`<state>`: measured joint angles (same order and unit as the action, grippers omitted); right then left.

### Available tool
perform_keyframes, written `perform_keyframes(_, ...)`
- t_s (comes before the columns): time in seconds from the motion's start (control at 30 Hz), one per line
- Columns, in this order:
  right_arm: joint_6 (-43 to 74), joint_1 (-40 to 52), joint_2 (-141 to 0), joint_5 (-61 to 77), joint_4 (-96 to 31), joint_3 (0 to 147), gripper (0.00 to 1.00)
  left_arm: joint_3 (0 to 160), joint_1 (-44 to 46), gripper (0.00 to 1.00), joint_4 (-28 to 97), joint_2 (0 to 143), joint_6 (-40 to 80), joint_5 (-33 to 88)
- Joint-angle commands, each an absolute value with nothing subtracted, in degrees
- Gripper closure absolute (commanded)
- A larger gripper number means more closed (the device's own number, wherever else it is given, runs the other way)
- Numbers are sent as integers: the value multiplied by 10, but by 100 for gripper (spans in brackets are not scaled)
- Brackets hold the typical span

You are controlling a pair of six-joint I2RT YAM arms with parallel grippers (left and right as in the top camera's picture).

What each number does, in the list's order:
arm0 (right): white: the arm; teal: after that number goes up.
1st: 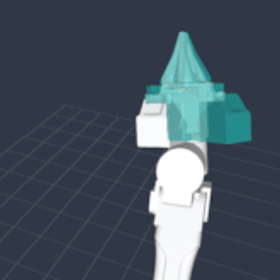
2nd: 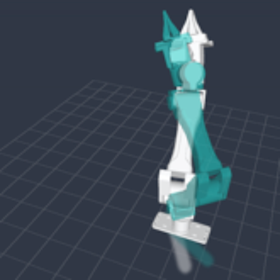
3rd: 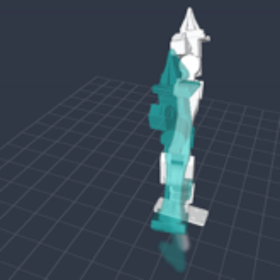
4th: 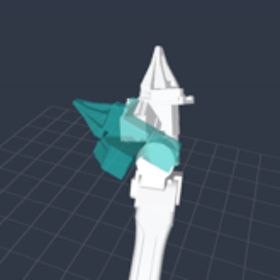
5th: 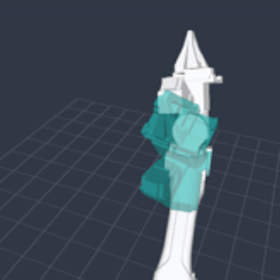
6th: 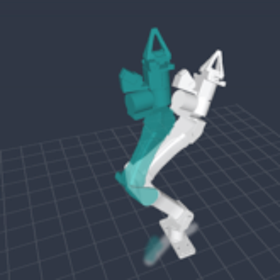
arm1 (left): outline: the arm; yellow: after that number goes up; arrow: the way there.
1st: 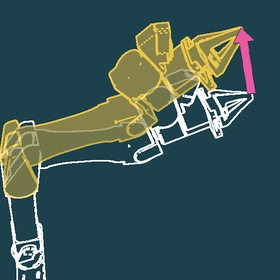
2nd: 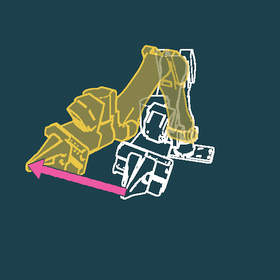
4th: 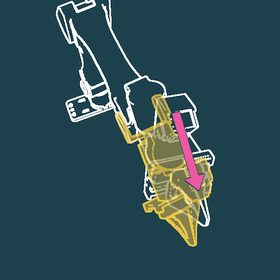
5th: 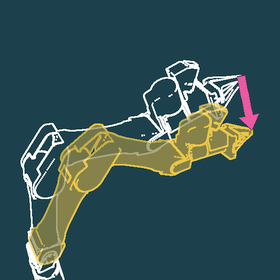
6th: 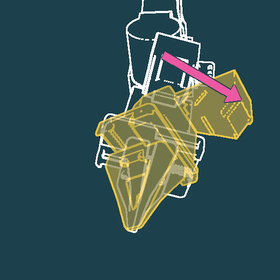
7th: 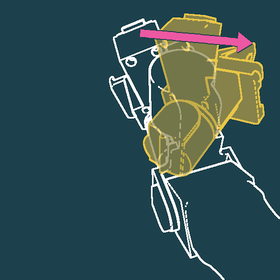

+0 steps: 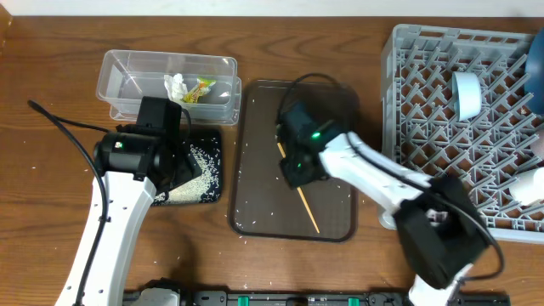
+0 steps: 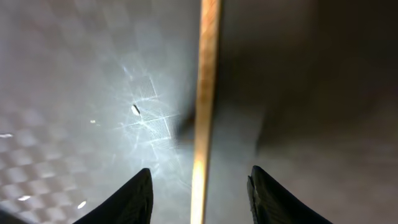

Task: Sort waste into correct bins and load items into the dishwasher rack
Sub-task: 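Reach right gripper back to the tray and grasp the second chopstick, then carry the second chopstick with right gripper into the rack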

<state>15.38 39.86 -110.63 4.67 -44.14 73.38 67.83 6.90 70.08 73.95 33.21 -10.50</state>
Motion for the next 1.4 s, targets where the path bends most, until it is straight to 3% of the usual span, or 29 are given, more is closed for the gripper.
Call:
perform_keyframes(0.0,183,416,-1138,22,-439,731,58,676,67,2,702,743,335,-110)
perform_keyframes(0.13,228,418,-1155,-22,-445,731,71,676,67,2,702,743,335,-110)
perform_keyframes(0.23,231,415,-1152,-42,-445,732,99,676,67,2,702,743,335,-110)
perform_keyframes(0.47,227,368,-1105,-65,-501,768,99,676,67,2,702,743,335,-110)
perform_keyframes(0.87,177,186,-885,-88,-555,812,99,676,67,2,702,743,336,-110)
perform_keyframes(1.1,177,81,-896,-88,-601,788,99,676,67,2,700,743,336,-109)
perform_keyframes(1.37,150,60,-955,-88,-566,748,99,676,67,2,700,743,335,-95)
